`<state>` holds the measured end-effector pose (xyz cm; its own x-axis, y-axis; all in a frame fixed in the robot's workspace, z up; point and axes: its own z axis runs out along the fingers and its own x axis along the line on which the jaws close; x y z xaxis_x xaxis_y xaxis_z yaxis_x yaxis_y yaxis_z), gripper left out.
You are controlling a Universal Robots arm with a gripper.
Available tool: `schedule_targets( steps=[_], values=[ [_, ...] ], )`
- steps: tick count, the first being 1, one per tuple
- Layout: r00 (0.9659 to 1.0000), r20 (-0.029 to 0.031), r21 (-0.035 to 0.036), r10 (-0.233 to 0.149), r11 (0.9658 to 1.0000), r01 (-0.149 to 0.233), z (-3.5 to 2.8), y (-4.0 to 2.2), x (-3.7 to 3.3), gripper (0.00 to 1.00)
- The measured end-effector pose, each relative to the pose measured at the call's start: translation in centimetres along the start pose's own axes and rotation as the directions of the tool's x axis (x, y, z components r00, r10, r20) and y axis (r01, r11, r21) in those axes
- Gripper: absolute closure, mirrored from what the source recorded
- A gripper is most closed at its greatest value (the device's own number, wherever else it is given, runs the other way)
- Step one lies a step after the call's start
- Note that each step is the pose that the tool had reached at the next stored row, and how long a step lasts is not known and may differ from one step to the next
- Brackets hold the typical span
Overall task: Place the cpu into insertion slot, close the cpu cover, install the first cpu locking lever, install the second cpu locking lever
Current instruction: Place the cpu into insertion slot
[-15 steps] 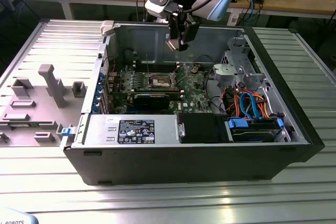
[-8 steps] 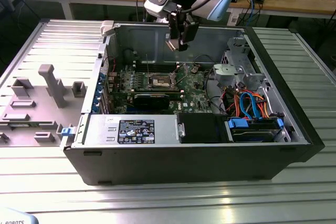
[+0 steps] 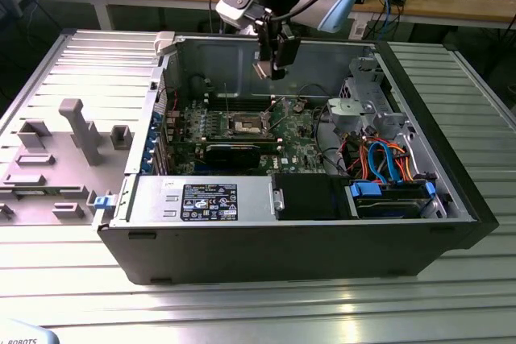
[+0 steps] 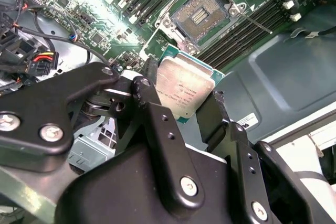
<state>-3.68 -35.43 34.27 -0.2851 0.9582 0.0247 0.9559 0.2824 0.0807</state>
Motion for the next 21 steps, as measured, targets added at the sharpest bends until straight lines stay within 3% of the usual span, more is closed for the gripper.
schedule_targets(
  steps=[5, 17, 21],
  values=[
    [0.9976, 0.0052, -0.001, 0.069, 0.9976, -0.069, 0.64, -0.2, 0.03, 0.46],
    [0.9971, 0.0058, -0.0012, 0.076, 0.9971, -0.076, 0.72, -0.29, 0.05, 0.46],
    [0.9935, 0.0086, -0.0024, 0.113, 0.9936, -0.113, 0.89, -0.31, 0.05, 0.46]
  ],
)
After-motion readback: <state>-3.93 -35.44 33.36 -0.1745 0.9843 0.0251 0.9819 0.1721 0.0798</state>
